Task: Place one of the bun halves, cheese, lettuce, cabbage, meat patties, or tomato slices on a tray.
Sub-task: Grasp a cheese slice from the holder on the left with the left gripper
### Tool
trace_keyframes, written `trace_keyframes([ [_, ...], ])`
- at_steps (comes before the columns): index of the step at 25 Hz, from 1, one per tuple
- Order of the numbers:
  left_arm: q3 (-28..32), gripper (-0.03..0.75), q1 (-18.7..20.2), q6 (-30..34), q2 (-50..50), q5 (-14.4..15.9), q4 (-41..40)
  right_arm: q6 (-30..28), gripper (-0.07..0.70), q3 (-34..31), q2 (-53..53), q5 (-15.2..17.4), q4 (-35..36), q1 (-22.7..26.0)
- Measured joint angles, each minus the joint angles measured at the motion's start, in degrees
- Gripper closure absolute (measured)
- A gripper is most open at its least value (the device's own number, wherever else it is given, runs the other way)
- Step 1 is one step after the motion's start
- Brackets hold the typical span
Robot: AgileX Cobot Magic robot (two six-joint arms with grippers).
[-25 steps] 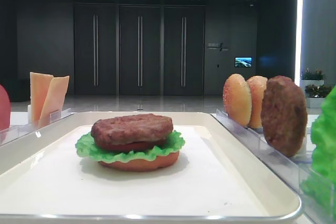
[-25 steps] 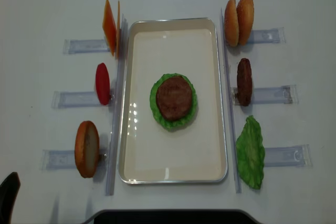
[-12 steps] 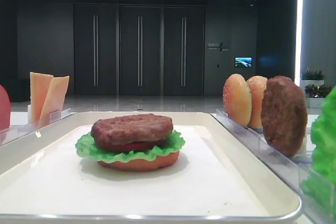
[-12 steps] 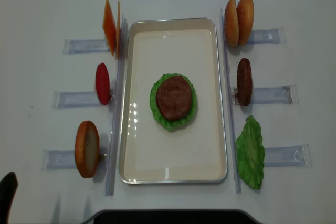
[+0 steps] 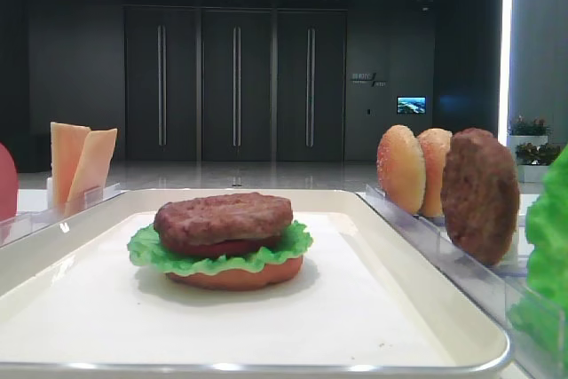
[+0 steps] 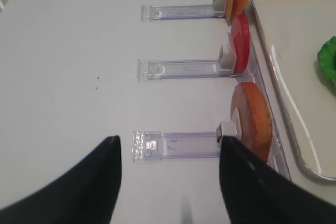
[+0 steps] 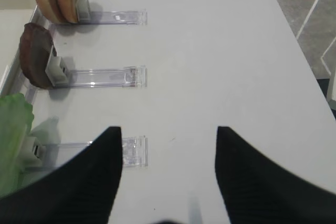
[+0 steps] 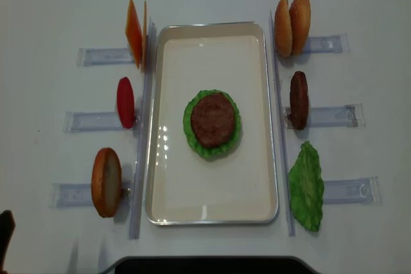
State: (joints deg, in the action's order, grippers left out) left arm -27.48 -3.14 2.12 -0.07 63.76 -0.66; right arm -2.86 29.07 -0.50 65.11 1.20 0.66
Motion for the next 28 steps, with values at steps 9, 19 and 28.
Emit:
trace_keyframes([
  [9,-5.9,0.272,0.0,-5.4,35.6,-7.5,2.1,0.0,0.252,0.0,0.0,0.0,0.0,0.0],
  [19,-33.9,0.272,0.0,-4.1,81.8,-12.9,1.3,0.0,0.252,0.0,0.0,0.0,0.0,0.0],
  [28,-57.3,0.272,0.3,-3.7,103.2,-8.4,3.4,0.0,0.252,0.0,0.0,0.0,0.0,0.0],
])
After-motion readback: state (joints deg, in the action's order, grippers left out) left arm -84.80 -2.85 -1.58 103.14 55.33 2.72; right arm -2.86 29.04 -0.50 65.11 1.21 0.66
